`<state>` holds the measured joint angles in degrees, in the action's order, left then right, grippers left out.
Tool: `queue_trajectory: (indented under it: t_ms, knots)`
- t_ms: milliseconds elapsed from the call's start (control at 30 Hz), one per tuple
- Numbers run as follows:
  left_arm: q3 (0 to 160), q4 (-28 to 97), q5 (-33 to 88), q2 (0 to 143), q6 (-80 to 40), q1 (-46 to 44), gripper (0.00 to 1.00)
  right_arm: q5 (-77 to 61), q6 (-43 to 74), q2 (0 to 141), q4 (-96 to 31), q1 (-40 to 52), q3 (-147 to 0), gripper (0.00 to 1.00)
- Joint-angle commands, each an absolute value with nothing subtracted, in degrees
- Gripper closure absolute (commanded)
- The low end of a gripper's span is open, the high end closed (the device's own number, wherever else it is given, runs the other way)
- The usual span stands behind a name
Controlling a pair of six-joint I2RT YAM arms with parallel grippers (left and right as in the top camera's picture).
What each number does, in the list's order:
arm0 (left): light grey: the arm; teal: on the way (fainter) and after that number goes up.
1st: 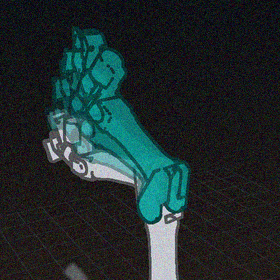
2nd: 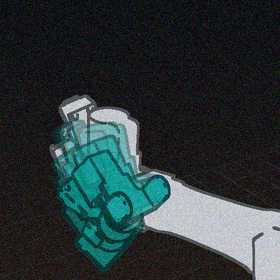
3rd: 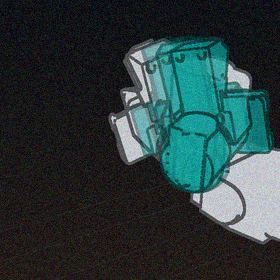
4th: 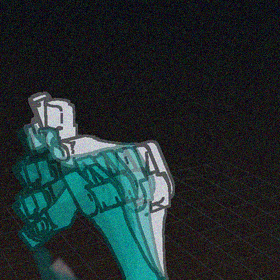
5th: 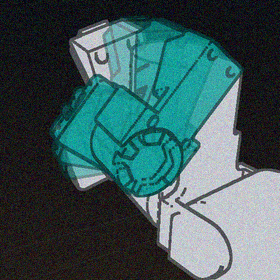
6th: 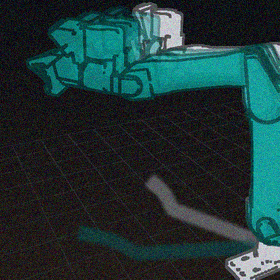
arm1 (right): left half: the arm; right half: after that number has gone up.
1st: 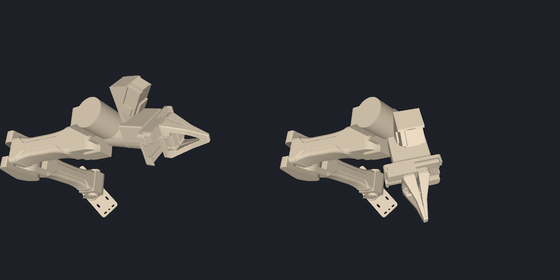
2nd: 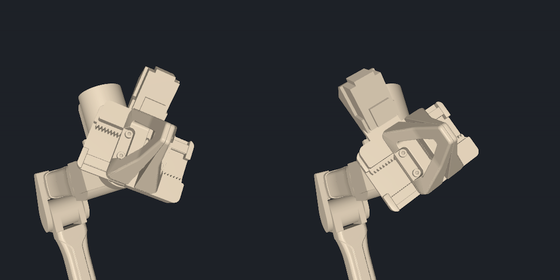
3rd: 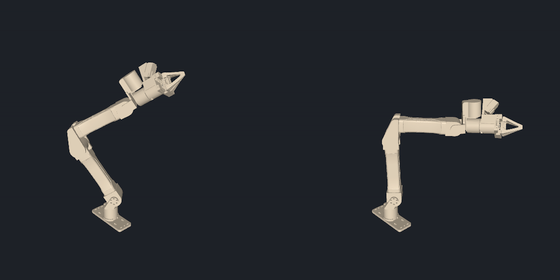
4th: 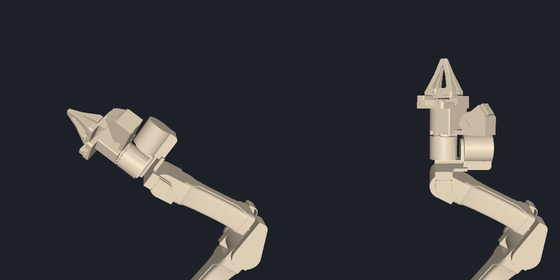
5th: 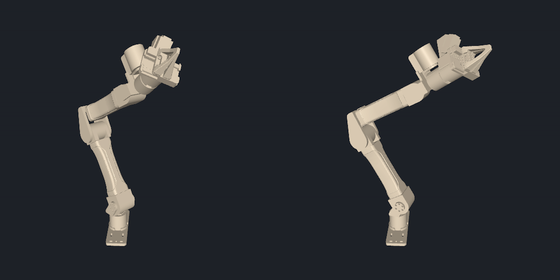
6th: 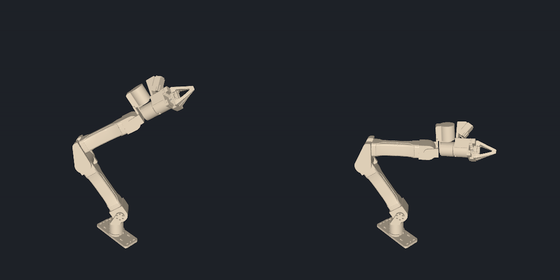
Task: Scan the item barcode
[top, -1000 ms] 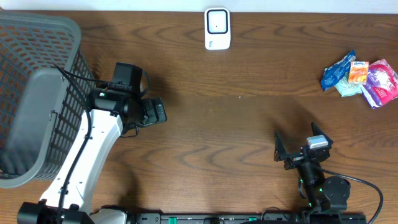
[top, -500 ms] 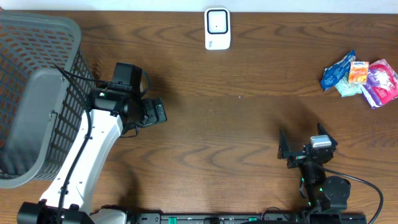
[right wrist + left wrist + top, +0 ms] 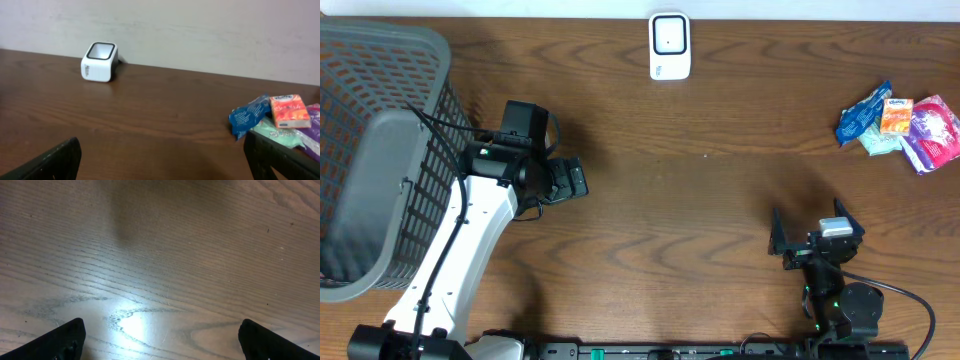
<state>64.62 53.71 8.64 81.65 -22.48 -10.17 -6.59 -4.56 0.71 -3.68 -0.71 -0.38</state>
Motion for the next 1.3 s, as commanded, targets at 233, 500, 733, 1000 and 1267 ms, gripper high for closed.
queue_trajectory:
  t_ms: [233, 500, 733, 1000, 1267]
  knots:
    - [64.2, 53.9, 8.3, 81.7, -22.2, -10.1, 0.02, -5.0, 1.3, 0.3, -4.3, -1.4, -0.4, 0.01]
    - [64.2, 53.9, 8.3, 81.7, -22.2, -10.1, 0.02, -6.9, 1.3, 0.3, -4.1, -1.4, -0.4, 0.01]
    - [64.2, 53.9, 8.3, 81.7, -22.2, -10.1, 0.02, -7.0, 1.3, 0.3, -3.9, -1.4, -0.4, 0.01]
    - [64.2, 53.9, 8.3, 81.7, -22.2, -10.1, 0.02, -7.0, 1.3, 0.3, -3.9, -1.4, -0.4, 0.01]
    - [64.2, 53.9, 8.3, 81.7, -22.2, -10.1, 0.02, -7.0, 1.2, 0.3, -3.9, -1.4, -0.4, 0.01]
